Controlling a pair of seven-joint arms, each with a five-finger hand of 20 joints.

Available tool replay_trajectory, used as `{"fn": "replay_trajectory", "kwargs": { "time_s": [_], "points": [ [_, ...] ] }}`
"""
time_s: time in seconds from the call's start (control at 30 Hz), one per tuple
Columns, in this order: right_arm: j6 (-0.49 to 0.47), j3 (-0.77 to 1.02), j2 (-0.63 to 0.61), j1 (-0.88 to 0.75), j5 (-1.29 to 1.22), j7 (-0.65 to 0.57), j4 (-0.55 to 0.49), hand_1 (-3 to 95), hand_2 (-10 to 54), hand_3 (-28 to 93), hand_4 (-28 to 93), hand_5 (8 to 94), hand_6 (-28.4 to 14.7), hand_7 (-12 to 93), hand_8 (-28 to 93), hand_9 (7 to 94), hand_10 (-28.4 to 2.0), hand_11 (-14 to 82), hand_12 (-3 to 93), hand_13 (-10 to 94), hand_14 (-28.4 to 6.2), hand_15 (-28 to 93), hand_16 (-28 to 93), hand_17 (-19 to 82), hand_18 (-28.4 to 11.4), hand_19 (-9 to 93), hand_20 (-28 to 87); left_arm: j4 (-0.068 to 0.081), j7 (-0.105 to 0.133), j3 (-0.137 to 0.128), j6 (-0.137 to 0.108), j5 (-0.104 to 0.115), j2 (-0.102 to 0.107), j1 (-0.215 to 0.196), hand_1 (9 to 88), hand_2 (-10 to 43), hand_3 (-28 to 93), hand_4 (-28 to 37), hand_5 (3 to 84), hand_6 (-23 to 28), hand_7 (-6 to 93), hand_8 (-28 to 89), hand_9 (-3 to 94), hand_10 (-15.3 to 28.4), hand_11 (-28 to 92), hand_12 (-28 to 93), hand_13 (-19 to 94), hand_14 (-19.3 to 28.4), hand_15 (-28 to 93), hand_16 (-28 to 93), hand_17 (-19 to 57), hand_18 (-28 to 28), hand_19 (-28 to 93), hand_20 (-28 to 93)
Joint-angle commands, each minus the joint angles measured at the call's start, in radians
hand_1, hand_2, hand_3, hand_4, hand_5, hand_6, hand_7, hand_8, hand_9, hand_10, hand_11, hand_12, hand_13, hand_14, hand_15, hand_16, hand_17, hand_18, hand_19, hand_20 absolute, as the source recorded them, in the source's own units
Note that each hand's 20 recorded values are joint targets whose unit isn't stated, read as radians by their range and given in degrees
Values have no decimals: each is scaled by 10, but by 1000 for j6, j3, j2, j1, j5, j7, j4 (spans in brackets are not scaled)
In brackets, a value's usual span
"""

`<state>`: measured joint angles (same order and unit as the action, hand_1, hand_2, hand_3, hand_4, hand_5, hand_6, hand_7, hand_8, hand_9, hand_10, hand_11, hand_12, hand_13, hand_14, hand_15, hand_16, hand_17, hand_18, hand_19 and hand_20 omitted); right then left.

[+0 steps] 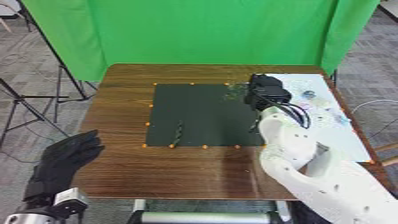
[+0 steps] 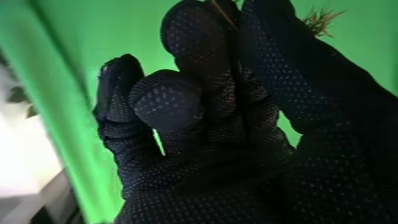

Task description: Arrange flowers

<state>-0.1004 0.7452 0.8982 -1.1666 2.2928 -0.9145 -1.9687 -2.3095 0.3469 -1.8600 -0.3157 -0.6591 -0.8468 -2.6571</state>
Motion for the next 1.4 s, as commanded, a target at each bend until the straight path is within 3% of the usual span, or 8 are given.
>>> {"fn": "replay_trajectory", "kwargs": {
  "time_s": [0.03,0.27,0.53,1.0,1.17,1.2,1.27,1.4],
  "points": [
    [-78,-80,203,27,23,0,107,556,-69,738,-283,691,-31,518,133,787,-152,457,350,738,-129,771,270,380,-284,932,216,6,-34,10,42,-25,-26,47,278,50,792,-167,452,136,170,-95,378,219,343,94,253,284,635,-144,-91,230,608,120],
    [-124,-96,272,-6,38,-13,168,554,-70,740,-283,692,-31,518,132,788,-152,459,349,739,-129,771,269,380,-284,932,220,11,-43,4,54,-30,-37,53,278,50,792,-166,453,136,171,-95,379,219,342,94,253,284,635,-144,-91,230,609,120],
    [-183,-89,337,-55,44,-16,208,550,-72,745,-283,691,-28,522,129,789,-150,460,346,739,-130,772,270,382,-284,932,221,26,-59,26,74,-38,-33,102,278,50,793,-166,453,136,171,-95,379,220,341,93,253,284,635,-144,-90,230,609,120],
    [-186,-81,349,-78,51,2,190,511,-66,746,-277,713,-33,515,134,797,-168,494,286,748,-135,767,268,385,-284,932,222,32,-58,14,79,-34,-27,98,279,49,793,-165,452,136,171,-95,379,219,341,94,253,284,635,-144,-90,230,609,120],
    [-190,-77,360,-78,44,10,182,498,-67,742,-273,715,-34,514,137,796,-169,498,276,746,-139,767,268,384,-284,932,221,17,-57,2,68,-38,-18,82,279,49,793,-166,452,136,171,-96,378,219,341,94,253,284,635,-144,-91,230,609,120],
    [-188,-78,361,-78,48,12,181,494,-68,740,-272,715,-34,514,137,796,-170,498,275,746,-139,767,268,383,-284,932,221,19,-65,-1,76,-42,-23,87,279,49,793,-166,452,136,171,-96,379,219,341,94,253,284,635,-144,-91,230,609,120],
    [-187,-82,360,-76,45,10,177,489,-69,737,-270,717,-35,512,137,797,-171,498,273,746,-140,767,268,383,-284,932,221,15,-54,5,65,-35,-16,84,279,49,792,-166,452,135,171,-96,379,219,341,93,253,284,635,-144,-91,230,610,120],
    [-198,-83,358,-73,46,0,176,480,-74,735,-267,718,-36,510,138,797,-173,499,272,745,-140,767,268,382,-284,932,220,9,-52,3,66,-36,-14,76,279,48,794,-165,452,136,170,-96,378,219,341,94,253,284,635,-144,-90,230,610,120]
  ]
}}
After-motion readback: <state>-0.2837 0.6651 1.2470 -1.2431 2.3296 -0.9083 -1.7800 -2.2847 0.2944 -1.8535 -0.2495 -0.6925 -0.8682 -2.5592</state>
